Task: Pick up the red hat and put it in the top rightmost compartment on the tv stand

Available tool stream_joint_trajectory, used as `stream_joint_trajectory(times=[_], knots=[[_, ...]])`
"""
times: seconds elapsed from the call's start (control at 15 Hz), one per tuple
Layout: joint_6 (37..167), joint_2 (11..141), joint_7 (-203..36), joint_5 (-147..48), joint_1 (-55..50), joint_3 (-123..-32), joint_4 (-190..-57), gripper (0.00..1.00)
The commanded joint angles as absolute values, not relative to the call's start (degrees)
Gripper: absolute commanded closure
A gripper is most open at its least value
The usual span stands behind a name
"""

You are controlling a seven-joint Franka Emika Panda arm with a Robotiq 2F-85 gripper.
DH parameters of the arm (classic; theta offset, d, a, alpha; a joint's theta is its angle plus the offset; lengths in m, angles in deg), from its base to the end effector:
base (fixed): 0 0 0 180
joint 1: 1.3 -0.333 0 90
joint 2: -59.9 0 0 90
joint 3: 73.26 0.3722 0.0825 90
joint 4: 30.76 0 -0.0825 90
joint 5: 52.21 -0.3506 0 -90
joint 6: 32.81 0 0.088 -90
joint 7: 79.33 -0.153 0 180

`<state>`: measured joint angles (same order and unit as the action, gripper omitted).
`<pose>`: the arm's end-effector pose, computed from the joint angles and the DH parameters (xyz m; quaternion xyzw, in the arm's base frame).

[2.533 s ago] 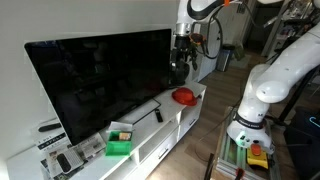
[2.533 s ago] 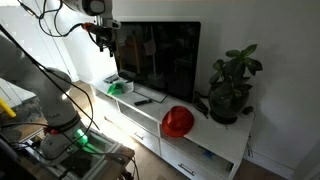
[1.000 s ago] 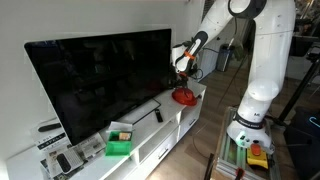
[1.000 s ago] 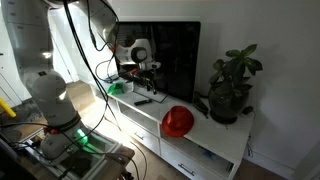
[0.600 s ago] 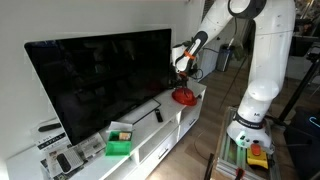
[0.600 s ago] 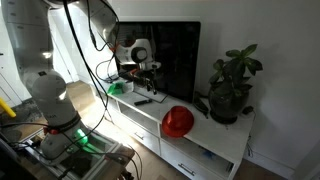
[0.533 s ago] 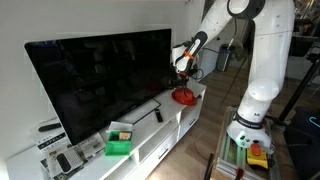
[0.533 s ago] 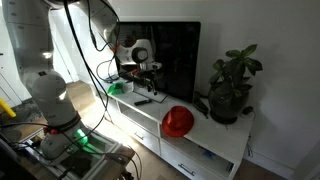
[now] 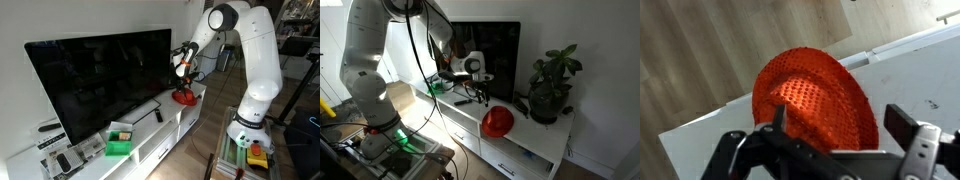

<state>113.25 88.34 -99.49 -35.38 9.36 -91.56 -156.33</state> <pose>0.4769 -0.2696 0.1924 0.9462 -0.2795 -0.0759 0.1441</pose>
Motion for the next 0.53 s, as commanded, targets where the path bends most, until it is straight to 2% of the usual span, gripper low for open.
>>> stream_joint_trajectory(times=[0.0, 0.47], knots=[[116.1, 94.4, -94.9, -37.2, 10.2, -91.3, -152.2, 0.00], [126.3, 99.7, -89.6, -39.1, 11.4, -91.5, -149.8, 0.00]])
